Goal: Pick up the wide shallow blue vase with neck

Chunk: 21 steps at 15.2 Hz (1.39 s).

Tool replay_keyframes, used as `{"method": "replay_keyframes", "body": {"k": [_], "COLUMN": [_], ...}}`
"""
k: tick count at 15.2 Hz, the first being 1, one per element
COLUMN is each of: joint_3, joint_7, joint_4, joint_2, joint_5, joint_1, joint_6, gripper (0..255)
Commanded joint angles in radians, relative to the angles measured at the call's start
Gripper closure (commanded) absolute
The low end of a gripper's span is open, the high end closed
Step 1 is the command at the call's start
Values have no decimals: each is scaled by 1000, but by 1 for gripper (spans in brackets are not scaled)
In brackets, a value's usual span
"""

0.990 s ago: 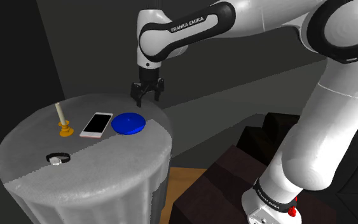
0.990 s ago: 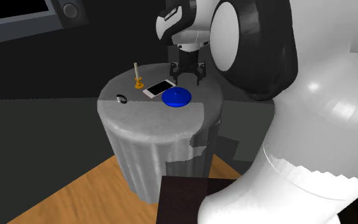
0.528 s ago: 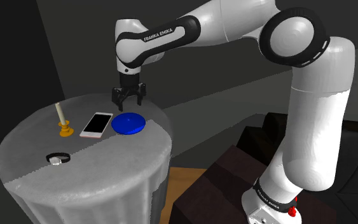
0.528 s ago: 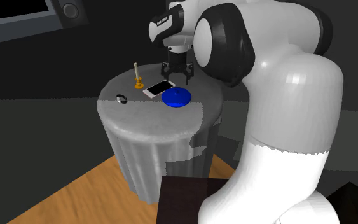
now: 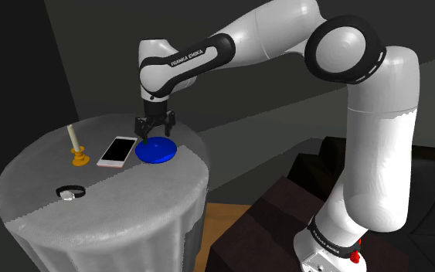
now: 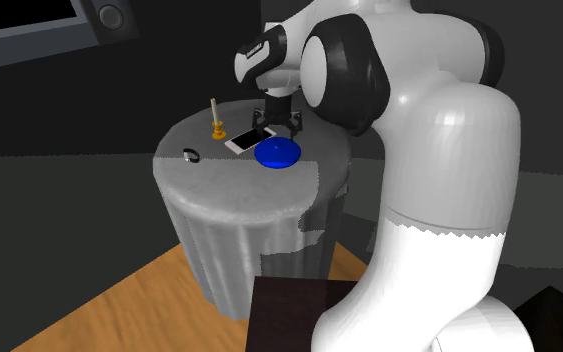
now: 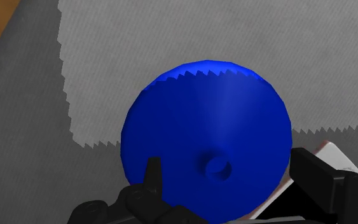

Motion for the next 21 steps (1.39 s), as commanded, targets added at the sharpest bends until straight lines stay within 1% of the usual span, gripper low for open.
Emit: {"method": "replay_keyframes", "body": {"k": [1,2,11,21], "joint_3": [0,0,0,4], "joint_7": [-1,-1,-1,-2], "joint_4": [-8,-8,-8,57], "joint_2": [1,0,1,-50], "joint_5": [0,0,0,9], "joint_1": [-1,-1,-1,-3], "joint_6": [9,9,9,-105], "gripper": [0,255,255,255]}}
